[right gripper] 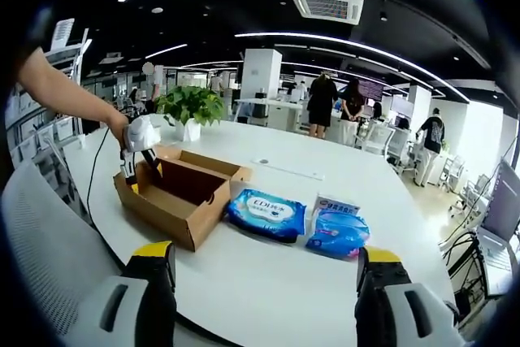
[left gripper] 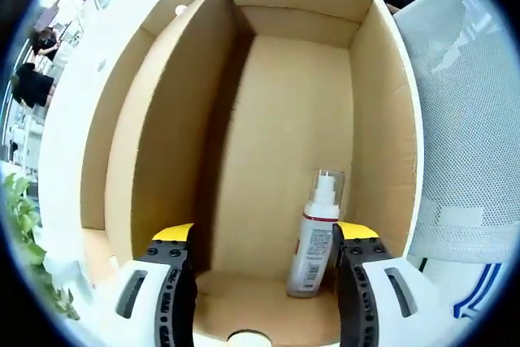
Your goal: Operate the shoe box by opening the lid, removing the specified soft item, and placing it in the target area until the item is outside and the box remains undamaged.
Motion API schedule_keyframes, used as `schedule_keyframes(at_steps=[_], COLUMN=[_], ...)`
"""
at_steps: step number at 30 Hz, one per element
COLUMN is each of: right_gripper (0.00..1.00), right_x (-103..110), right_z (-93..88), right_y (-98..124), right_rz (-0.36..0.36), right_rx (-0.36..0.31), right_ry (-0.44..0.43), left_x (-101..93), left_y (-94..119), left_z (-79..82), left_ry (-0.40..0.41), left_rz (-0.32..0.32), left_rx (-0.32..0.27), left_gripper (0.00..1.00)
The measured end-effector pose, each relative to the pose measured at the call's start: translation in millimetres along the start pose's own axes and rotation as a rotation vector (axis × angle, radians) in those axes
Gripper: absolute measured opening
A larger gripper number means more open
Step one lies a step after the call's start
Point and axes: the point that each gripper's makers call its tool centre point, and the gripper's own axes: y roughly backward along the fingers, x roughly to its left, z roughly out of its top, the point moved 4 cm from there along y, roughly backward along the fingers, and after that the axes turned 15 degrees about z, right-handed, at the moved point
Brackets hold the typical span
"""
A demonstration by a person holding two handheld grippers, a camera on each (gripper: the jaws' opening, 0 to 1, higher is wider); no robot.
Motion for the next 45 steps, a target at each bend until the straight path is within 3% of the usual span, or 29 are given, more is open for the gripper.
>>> schedule_keyframes(at_steps=[16,26,30,34,37,45], right_gripper=[0.91,0.91,0.90,0.90,0.90,0.89], right_x=[-2,-2,-1,-2,-2,-3], right_z=[-0.5,-1.6,-1.9,-2.4,-2.9,-3.3], right_y=[2,2,2,2,2,2], right_rz=[-0.008,-0.008,-0.006,-0.008,-0.010,-0.012], right_rx=[-0.005,-0.001,0.004,0.006,0.008,0.010], right_ry=[-0.015,-0.022,-0.019,-0.019,-0.020,-0.023], left_x=[-4.1,-11.6,-15.8,-21.1,-20.5,-24.9], left_y=[2,2,-1,-7,-10,-14], left_z=[1.8,-6.6,-15.5,-22.8,-24.9,-26.0], left_ry=[-0.068,-0.078,-0.137,-0.131,-0.129,-0.110], left_rz=[-0.030,-0.066,-0.069,-0.079,-0.065,-0.077], left_rx=[-0.004,0.017,0.050,0.069,0.075,0.074], left_gripper=[0.52,0.51,0.48,0.47,0.40,0.38])
